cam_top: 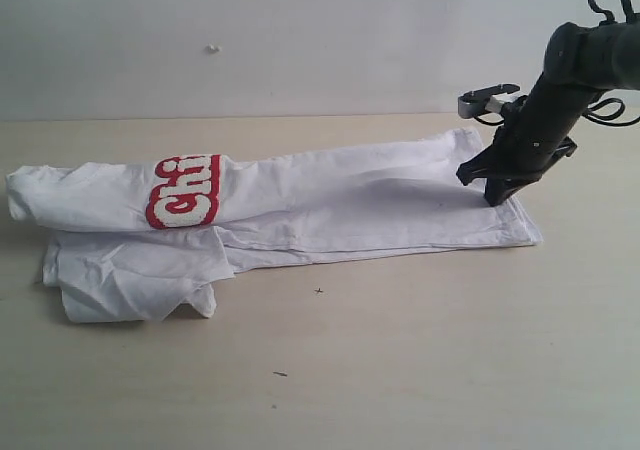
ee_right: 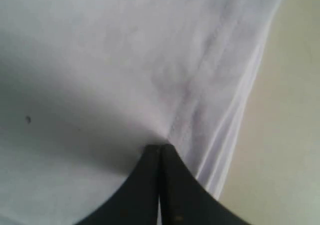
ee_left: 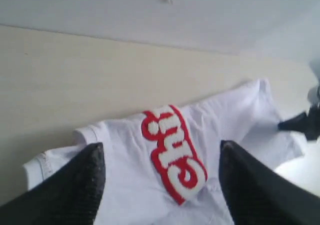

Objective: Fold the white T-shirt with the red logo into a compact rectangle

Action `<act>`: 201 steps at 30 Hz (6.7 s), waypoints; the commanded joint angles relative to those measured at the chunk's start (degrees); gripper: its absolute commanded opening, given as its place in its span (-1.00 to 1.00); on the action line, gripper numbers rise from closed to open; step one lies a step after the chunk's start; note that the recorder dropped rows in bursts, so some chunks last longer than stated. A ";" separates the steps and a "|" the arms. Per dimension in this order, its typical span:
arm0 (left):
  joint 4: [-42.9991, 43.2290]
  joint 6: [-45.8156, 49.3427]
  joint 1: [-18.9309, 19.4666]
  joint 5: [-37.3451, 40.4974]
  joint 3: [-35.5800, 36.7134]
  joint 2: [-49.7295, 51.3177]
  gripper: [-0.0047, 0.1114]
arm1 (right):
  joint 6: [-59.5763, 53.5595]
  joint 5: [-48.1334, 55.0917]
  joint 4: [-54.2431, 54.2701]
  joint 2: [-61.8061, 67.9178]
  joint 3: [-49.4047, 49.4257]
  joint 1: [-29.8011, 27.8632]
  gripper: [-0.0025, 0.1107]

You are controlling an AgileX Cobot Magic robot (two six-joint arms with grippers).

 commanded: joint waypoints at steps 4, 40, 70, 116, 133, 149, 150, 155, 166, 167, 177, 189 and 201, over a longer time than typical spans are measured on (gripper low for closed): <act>8.88 6.54 -11.55 2.65 3.62 -0.44 0.15 | 1.23 3.10 -1.81 0.78 -1.40 -0.23 -0.96; 56.12 -7.87 -39.64 -0.78 25.06 -2.46 -0.92 | 2.19 4.28 2.24 0.78 -1.40 -0.23 -0.96; 62.17 -23.31 -28.67 -28.70 25.73 -3.52 -0.05 | 2.11 4.12 1.13 0.78 -1.40 -0.23 -0.96; 35.84 -2.83 -38.46 -13.94 29.21 -11.95 -0.20 | 1.08 3.58 2.75 0.78 -1.40 -0.23 -0.96; 91.54 -48.49 -59.69 -30.65 41.65 -11.77 0.13 | 1.08 3.95 5.65 0.78 -1.40 -0.23 -0.96; 92.43 -44.83 -61.39 -29.97 39.95 -16.55 -0.92 | 1.08 3.76 6.17 0.78 -1.40 -0.23 -0.96; 92.32 -43.74 -61.39 -29.97 39.68 -17.56 -0.92 | 1.08 3.76 6.17 0.78 -1.40 -0.23 -0.96; 88.22 -35.68 -61.28 -30.45 38.76 -23.16 -0.92 | 1.08 3.76 6.17 0.78 -1.40 -0.23 -0.96; 92.19 -30.12 -51.45 -48.26 38.76 -21.61 -0.46 | 0.68 4.28 5.69 0.78 -1.40 -0.23 -0.96; 91.52 -30.12 -49.42 -52.57 38.76 -21.10 -0.24 | 0.70 4.17 5.69 0.78 -1.40 -0.23 -0.96; 91.01 -39.71 -41.36 -62.62 38.76 -16.30 0.10 | -0.07 3.04 5.69 0.78 -1.40 -0.23 -0.96; 92.53 -31.63 -52.91 -43.81 42.32 -16.01 0.14 | -0.07 3.28 5.87 0.78 -1.40 -0.23 -0.96; 140.67 -71.19 -47.38 -49.98 39.59 -7.22 0.14 | -0.07 2.63 5.73 0.78 -1.40 -0.23 -0.96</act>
